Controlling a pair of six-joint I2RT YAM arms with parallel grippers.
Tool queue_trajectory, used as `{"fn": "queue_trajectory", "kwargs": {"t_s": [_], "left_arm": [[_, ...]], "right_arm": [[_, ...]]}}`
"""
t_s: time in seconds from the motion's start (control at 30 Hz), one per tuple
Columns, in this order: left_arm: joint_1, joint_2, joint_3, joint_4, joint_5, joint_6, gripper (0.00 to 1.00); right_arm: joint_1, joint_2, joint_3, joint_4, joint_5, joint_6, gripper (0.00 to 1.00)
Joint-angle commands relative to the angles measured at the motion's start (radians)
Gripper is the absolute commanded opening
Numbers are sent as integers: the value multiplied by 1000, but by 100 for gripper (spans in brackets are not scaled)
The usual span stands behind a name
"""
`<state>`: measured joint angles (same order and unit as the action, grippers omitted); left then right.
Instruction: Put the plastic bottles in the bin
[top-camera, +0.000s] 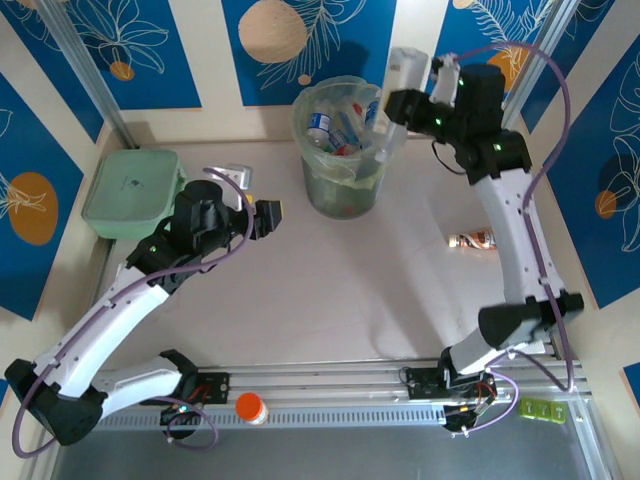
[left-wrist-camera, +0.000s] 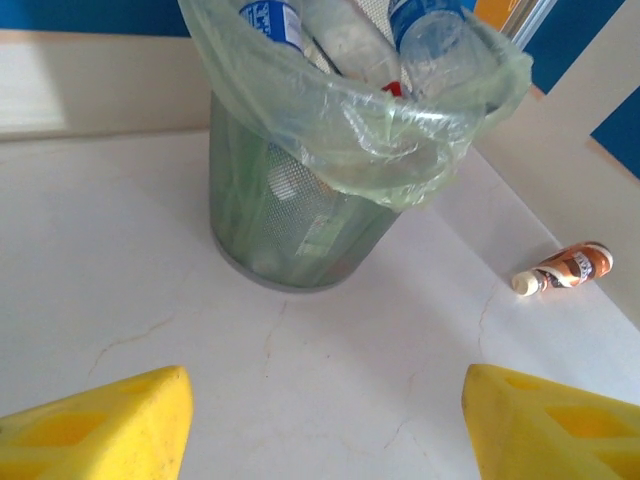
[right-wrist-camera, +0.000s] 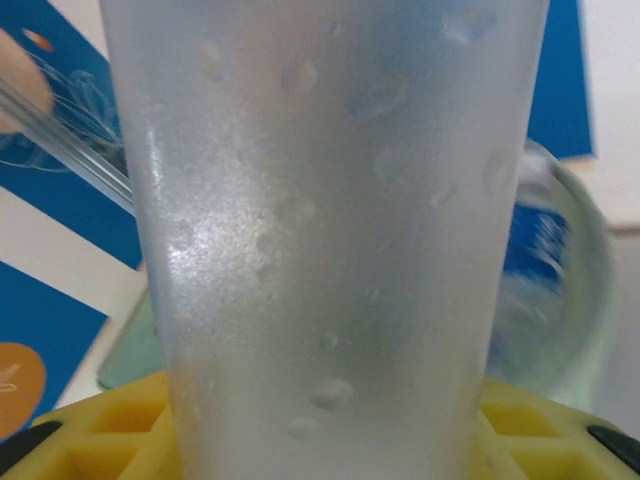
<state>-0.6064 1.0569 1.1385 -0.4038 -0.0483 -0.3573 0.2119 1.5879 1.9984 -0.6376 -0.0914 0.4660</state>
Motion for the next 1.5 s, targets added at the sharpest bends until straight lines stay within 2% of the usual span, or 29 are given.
{"fn": "queue_trajectory", "kwargs": {"t_s": [0.0, 0.13, 0.23, 0.43, 0.83, 0.9, 1.03, 1.1, 1.3, 1.37, 1.47], "left_arm": [[13, -25, -50, 31, 10, 43, 72], [19, -36, -100, 78, 7, 54, 72], [19, -32, -99, 81, 13, 59, 72], [20, -48, -111, 86, -1, 63, 72], [20, -51, -112, 92, 0, 59, 72], [20, -51, -112, 92, 4, 57, 72], [20, -48, -112, 90, -1, 58, 72], [20, -44, -113, 91, 0, 58, 72], [20, -41, -111, 93, -2, 57, 72], [22, -41, -111, 96, -2, 57, 72], [24, -40, -111, 98, -2, 52, 72]], "right_arm": [[43, 169, 235, -95, -33, -6, 42], [85, 433, 647, -288, 12, -55, 42], [105, 563, 841, -369, 91, -36, 42], [151, 563, 697, -247, 217, -97, 43], [192, 666, 690, -350, 287, -232, 44], [187, 678, 678, -352, 278, -239, 50], [187, 688, 690, -366, 275, -237, 72], [192, 679, 705, -363, 283, -238, 76], [201, 620, 740, -332, 352, -244, 75], [205, 603, 737, -320, 358, -247, 70], [207, 601, 738, -306, 337, -239, 54]]}}
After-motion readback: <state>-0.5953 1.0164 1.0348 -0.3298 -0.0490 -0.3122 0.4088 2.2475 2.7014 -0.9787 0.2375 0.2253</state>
